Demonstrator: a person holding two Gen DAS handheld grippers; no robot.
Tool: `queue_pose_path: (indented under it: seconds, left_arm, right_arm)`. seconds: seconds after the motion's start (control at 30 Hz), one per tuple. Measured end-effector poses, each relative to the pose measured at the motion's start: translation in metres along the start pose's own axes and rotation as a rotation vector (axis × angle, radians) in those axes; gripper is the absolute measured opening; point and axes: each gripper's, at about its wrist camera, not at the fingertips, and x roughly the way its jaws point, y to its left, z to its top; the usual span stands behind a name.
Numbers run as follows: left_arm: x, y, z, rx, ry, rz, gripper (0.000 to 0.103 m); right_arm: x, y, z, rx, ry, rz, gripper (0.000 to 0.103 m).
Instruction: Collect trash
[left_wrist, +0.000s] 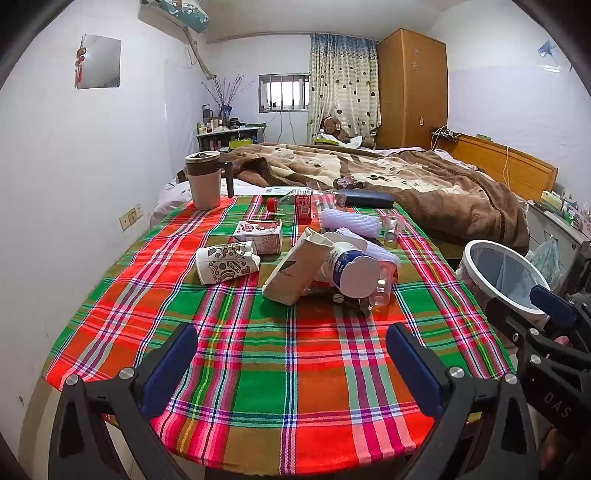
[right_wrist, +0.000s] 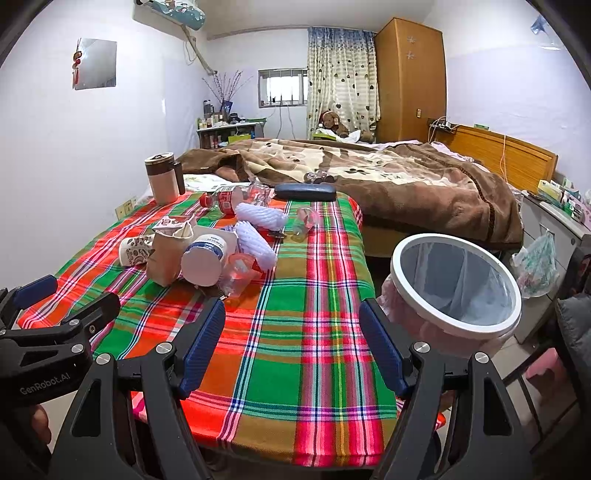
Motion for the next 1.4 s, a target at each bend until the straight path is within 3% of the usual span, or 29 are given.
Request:
queue_pose_path:
  seconds: [1.4]
  left_arm:
    - [0.0014, 0.0023, -0.0002, -0.005, 0.008, -0.003, 0.103]
  right_arm:
    - [-0.0001, 0.0002, 0.0001, -0.007, -0.003, -0.002, 0.076]
